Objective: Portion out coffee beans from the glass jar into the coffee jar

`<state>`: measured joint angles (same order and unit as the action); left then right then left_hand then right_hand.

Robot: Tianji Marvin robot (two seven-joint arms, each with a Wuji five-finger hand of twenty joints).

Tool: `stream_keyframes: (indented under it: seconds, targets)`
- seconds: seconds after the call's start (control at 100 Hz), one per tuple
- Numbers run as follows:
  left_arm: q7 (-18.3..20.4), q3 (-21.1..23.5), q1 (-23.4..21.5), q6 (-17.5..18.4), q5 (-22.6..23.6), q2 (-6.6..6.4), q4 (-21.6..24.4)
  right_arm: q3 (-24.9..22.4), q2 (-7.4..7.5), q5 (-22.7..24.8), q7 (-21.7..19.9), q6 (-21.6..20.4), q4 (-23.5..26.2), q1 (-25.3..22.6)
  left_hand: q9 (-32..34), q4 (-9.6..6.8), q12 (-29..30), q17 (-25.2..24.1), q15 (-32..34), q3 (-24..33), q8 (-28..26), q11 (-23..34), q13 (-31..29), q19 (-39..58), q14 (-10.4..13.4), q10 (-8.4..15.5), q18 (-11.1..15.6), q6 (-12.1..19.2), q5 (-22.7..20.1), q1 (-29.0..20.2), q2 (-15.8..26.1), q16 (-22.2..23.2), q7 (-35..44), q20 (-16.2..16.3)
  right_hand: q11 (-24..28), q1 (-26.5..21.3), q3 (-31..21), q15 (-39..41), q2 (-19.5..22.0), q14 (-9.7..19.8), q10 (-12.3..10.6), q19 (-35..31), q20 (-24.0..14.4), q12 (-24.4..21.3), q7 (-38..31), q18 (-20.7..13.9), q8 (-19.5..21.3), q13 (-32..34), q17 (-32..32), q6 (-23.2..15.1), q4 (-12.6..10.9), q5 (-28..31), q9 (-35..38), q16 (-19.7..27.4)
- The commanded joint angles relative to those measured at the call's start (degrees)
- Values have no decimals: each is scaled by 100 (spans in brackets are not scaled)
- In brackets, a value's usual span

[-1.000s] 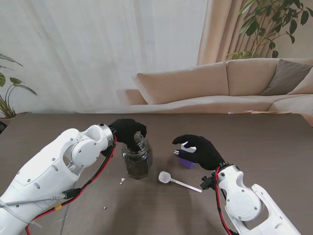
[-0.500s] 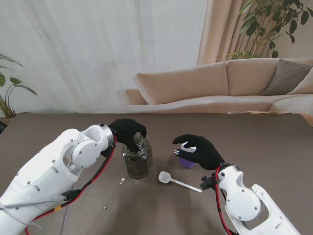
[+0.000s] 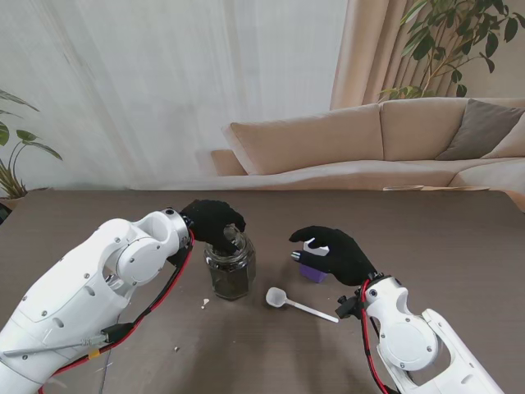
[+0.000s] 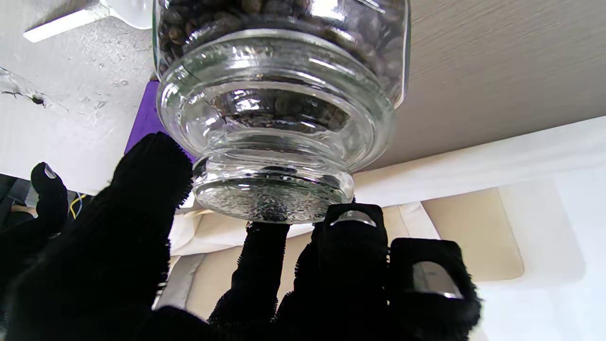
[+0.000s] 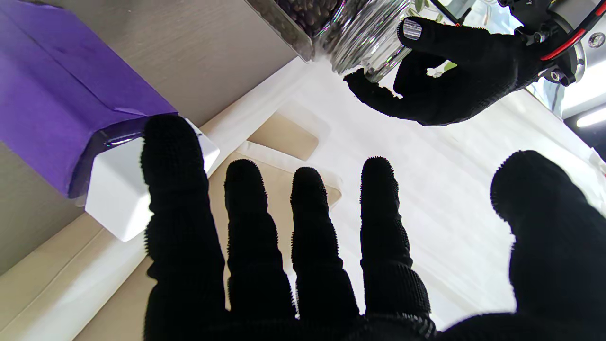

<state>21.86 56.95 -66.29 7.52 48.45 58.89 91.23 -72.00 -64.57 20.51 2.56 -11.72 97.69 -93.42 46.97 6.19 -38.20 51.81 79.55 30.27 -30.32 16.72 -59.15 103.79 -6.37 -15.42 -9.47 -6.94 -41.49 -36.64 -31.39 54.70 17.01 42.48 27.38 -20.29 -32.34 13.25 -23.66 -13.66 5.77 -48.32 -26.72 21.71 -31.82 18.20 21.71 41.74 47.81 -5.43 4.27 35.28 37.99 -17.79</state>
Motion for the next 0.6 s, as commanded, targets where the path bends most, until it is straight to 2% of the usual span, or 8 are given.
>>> stream_keyframes:
  seconds: [0.0,0.1,0.23,0.29,0.38,0.42,0.45,0.59]
  targets:
    - [102,29,-32,29,53,-12,52,7,-18,-3,-89,12,36,-41,-266,-225,252,-55,-170,-145,177,-223,182,977,17,-79,183,108,-181,185,205,95,-126,181,-56,-106,130,-70,92,-7,61,108,-162,4,45,68,35,-102,-2827,3,-145,-190,-56,-36]
    - [102,63,-57,33,80,-13,93,10,-17,-7,-97,9,34,-39,-542,-262,817,-174,-420,-505,617,-570,360,877,-109,-150,171,239,121,197,345,115,-567,324,-55,-104,133,-70,92,-17,67,115,-165,4,46,71,32,-104,-2829,1,-145,-194,-54,-36]
    - [18,129,-125,43,119,-2,147,14,-17,-12,-100,12,31,-35,-971,-328,1490,-624,-1274,-1084,1056,-945,826,503,-576,-186,-5,400,522,150,607,-23,-854,733,-55,-107,134,-70,97,-15,67,123,-173,3,43,70,29,-106,-2831,-3,-145,-192,-63,-37]
    - [-20,166,-164,31,127,4,178,12,-17,-9,-98,12,31,-35,-1170,-373,1712,-1193,-1935,-1484,1179,-1062,1159,-153,-881,-134,-330,486,680,73,813,-172,-927,1117,-57,-108,133,-70,99,-15,73,127,-176,2,42,74,28,-106,-2830,-8,-146,-192,-67,-37]
    - [-103,235,-241,-19,74,22,229,9,-19,2,-85,10,27,-34,-1311,-418,1889,-2477,-3401,-1902,1239,-1143,1973,-1534,-1389,56,-864,521,758,-36,1049,-719,-955,1284,-59,-107,134,-71,97,-6,65,131,-180,1,41,73,27,-107,-2830,-14,-146,-192,-75,-37]
    - [-123,279,-288,-61,21,29,269,9,-21,11,-74,10,24,-32,-1270,-432,1906,-3267,-4265,-2056,1251,-1125,2547,-2375,-1595,224,-987,523,779,-84,1138,-1117,-961,1141,-61,-104,135,-73,93,-3,79,134,-181,0,40,72,26,-110,-2834,-10,-146,-189,-87,-37]
    - [-147,321,-330,-87,-13,35,299,8,-22,20,-65,10,21,-30,-1196,-444,1903,-3652,-4738,-2180,1256,-1100,2856,-2897,-1621,302,-1010,521,785,-122,1213,-1363,-962,978,-61,-103,135,-76,87,-5,72,136,-183,0,40,75,26,-120,-2834,-6,-146,-188,-95,-35]
    - [-379,590,-643,-233,-325,88,472,4,-37,59,17,1,6,-25,-1139,-498,1908,-4582,-6066,-2549,1239,-1084,3438,-4812,-1424,451,-990,432,733,-332,1367,-2267,-928,184,-58,-97,128,-77,60,6,72,145,-187,2,34,71,25,-132,-2843,-14,-147,-172,-137,-35]
